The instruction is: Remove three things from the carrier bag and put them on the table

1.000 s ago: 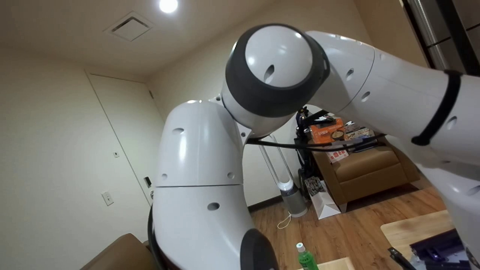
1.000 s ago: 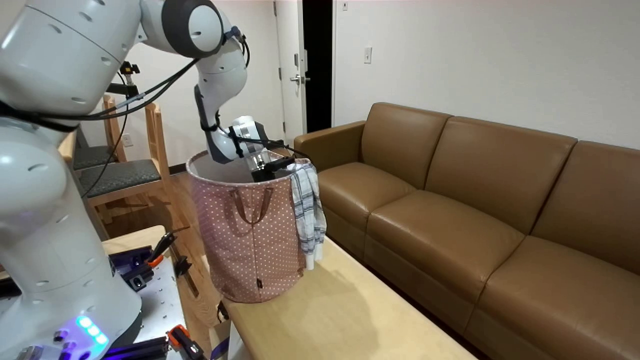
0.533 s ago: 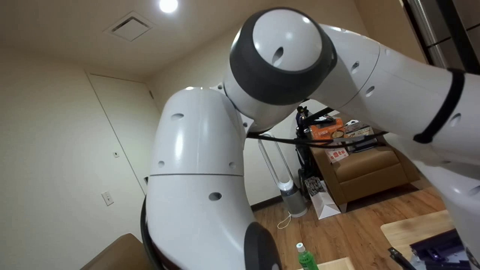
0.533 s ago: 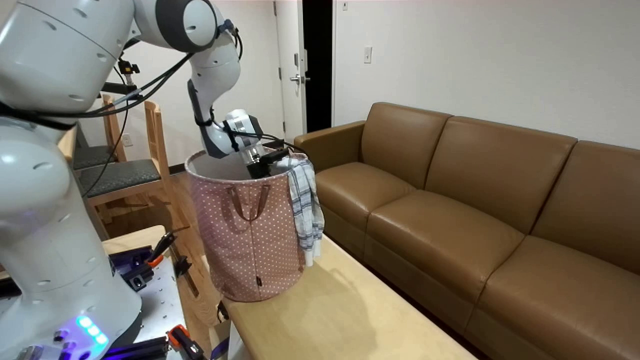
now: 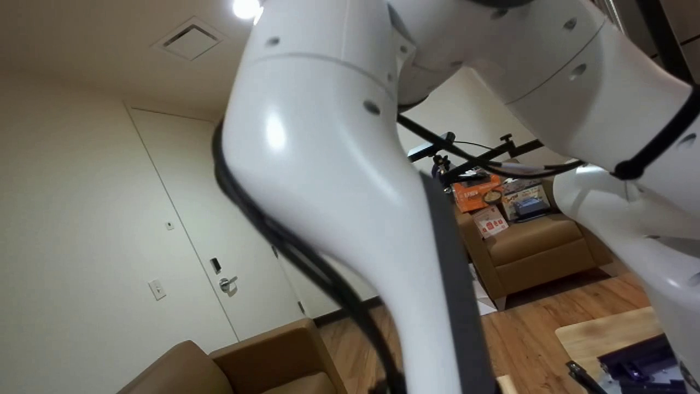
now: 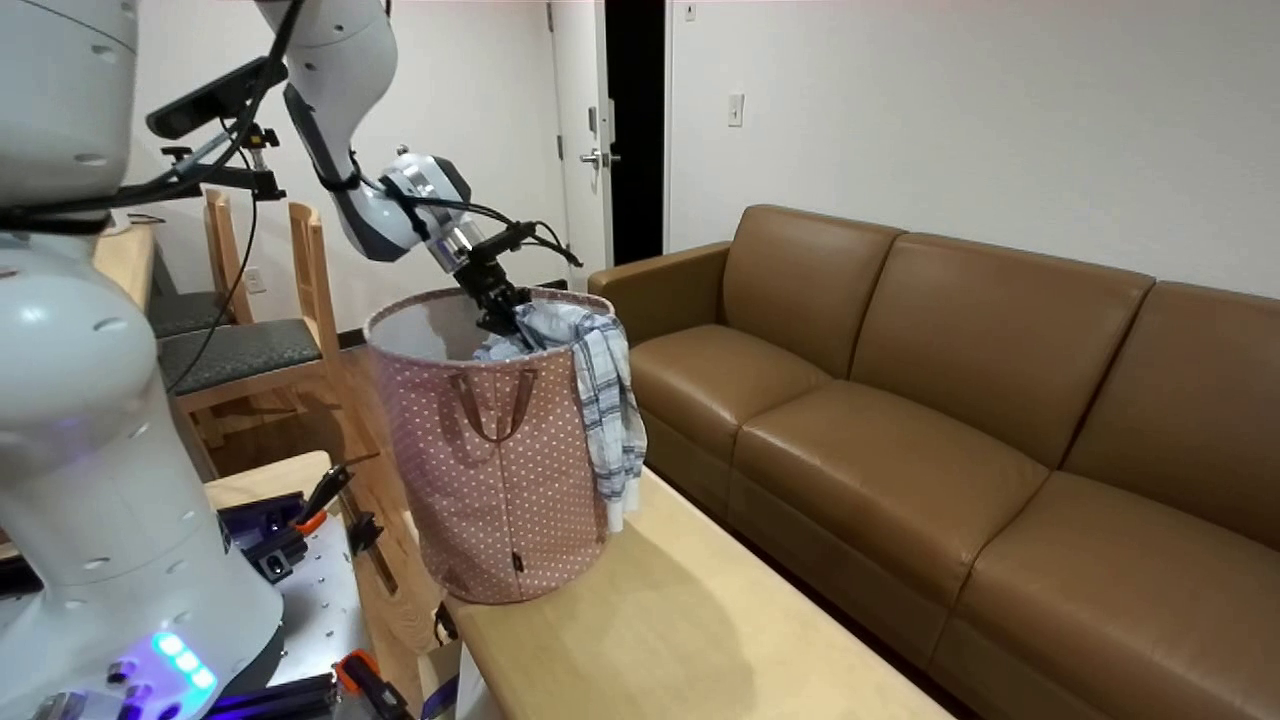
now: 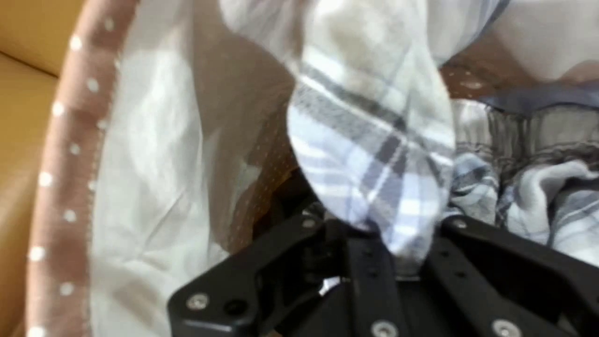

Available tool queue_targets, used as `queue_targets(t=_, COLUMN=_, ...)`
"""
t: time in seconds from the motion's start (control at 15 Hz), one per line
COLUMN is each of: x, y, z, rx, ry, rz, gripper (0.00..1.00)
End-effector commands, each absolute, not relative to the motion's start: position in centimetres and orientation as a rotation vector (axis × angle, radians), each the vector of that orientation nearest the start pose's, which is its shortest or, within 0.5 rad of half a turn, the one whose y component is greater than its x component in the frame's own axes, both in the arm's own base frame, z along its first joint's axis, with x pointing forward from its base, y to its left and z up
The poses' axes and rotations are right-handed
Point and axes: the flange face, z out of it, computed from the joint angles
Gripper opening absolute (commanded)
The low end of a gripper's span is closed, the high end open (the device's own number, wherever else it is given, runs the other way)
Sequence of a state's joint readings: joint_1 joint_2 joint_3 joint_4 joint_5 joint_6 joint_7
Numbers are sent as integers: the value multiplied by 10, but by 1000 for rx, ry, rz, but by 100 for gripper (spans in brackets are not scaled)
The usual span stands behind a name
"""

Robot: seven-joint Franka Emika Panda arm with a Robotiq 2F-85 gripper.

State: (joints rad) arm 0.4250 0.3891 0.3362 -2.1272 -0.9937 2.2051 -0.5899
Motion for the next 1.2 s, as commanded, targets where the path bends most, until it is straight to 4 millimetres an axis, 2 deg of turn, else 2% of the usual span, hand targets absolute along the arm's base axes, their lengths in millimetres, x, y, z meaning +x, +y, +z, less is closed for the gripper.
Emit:
queue_targets(t=0.0, x=384, y=346, z=272, rx=1360, ry=2036, rz=-146, gripper=1)
queue_targets(t=0.07, x=383, y=346, z=275, rx=1360, ry=2037, rz=-149, gripper=1)
queue_targets(t=0.13, x=398, y=357, z=263, rx=1343, ry=2082, rz=-159, gripper=3)
queue_targets(t=0.27, x=389, y=353, z=274, rx=1340, ry=2064, rz=-142, gripper=3)
queue_targets(t=0.47, x=389, y=352, z=272, rx=1330, ry=2067, rz=-171, gripper=1)
queue_targets(t=0.6, x=385, y=353, z=295, rx=1352, ry=2020, rz=-131, gripper=1)
queue_targets(t=0.8, x=378, y=342, z=352, rx=1517, ry=1952, rz=-3, gripper=1)
queue_targets(t=1.07, x=377, y=295, z=419, rx=1791, ry=1804, rz=99, gripper=1)
queue_targets(t=1.13, x=390, y=324, z=393, rx=1706, ry=1868, rz=41, gripper=1)
